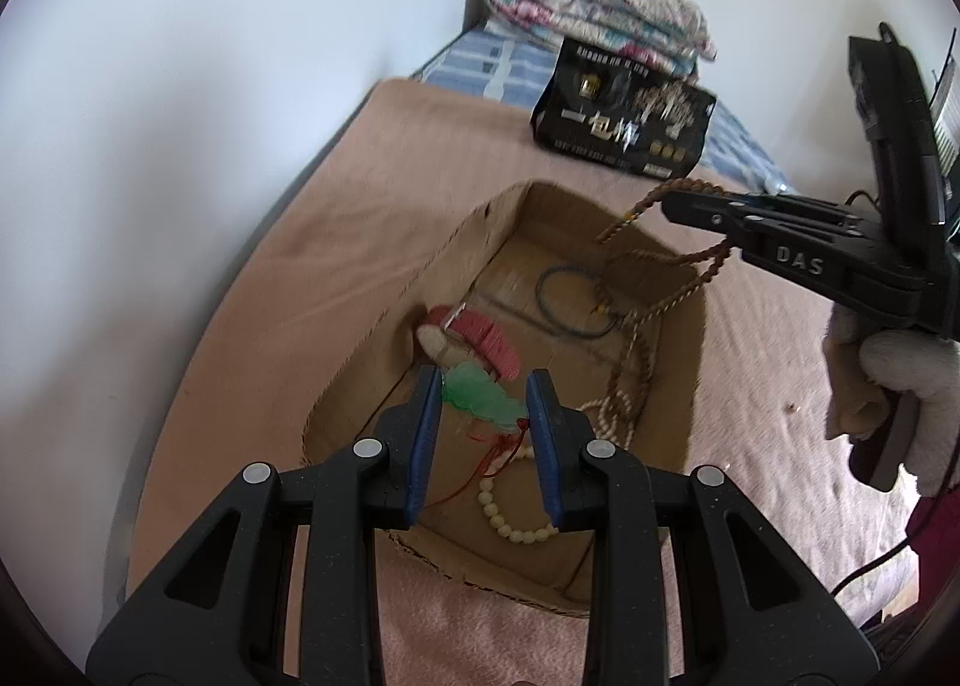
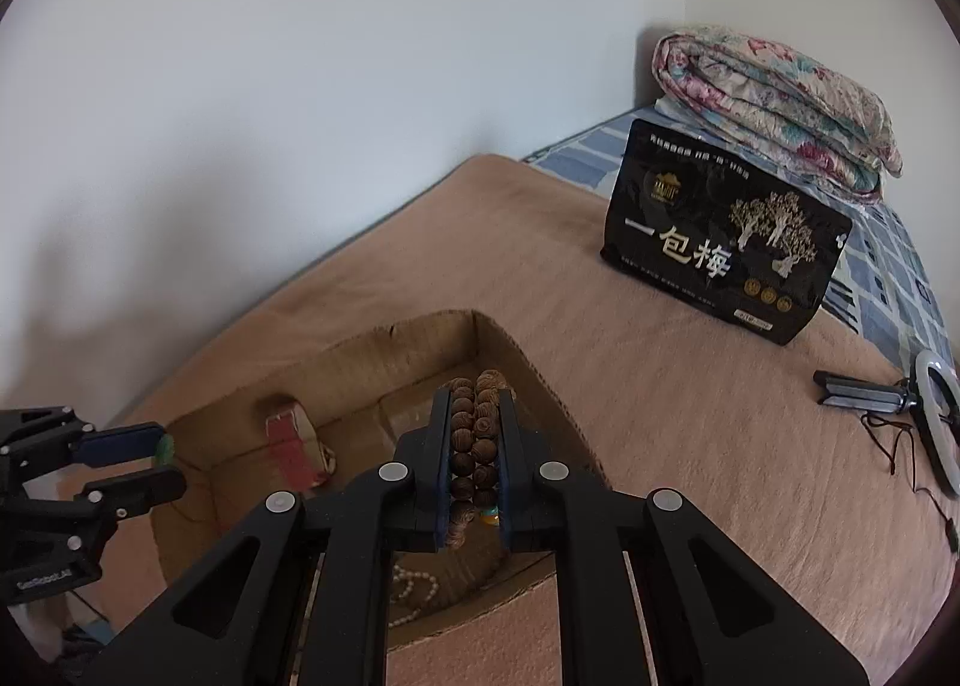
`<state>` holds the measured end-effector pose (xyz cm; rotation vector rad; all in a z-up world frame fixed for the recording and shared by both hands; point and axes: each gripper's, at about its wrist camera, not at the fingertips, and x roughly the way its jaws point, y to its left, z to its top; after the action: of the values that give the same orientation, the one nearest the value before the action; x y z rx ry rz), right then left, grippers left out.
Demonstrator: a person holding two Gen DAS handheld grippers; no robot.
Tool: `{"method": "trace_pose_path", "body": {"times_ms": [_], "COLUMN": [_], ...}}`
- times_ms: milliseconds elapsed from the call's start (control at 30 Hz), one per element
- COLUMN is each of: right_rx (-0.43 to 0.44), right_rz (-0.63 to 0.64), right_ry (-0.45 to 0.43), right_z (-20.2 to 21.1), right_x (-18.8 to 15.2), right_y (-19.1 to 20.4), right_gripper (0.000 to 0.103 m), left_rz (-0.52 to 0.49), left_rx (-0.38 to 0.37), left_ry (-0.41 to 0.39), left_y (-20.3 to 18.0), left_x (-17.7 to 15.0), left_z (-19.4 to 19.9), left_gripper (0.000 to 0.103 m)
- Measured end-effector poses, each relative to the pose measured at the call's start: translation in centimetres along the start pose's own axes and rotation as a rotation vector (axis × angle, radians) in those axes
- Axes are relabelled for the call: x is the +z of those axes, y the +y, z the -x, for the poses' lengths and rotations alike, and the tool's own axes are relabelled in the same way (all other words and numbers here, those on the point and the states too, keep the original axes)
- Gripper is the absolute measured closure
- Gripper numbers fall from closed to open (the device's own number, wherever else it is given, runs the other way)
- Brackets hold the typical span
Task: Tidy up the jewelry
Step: 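Lower both tools into the box and open them, releasing pendant and beads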
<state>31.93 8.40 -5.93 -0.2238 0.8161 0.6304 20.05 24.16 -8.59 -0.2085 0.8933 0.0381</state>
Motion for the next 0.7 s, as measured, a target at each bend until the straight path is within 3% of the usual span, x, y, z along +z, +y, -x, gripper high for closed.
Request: {"method": "trace_pose_path", "body": {"times_ms": [333,700], "right_rx": [-0.007,-0.009], "right_rz": [-0.016,-0.004], "right_ry": [0.078,0.094], "right_z": [-1.5,-1.4], "right_x": [-2.1,-2.4], "right_y": [-0.4,-0.2], "right_gripper": [0.093,0.093], "left_rz": [0.029,0.040], "left_rx": [0.027,0.024], "left_ry": [0.041,0.037], "left_y": [0.6,0.4], "left_x": [-0.4,-0.2], "left_z": [-1.3,-1.2], "left_gripper": [0.074,0.074]}}
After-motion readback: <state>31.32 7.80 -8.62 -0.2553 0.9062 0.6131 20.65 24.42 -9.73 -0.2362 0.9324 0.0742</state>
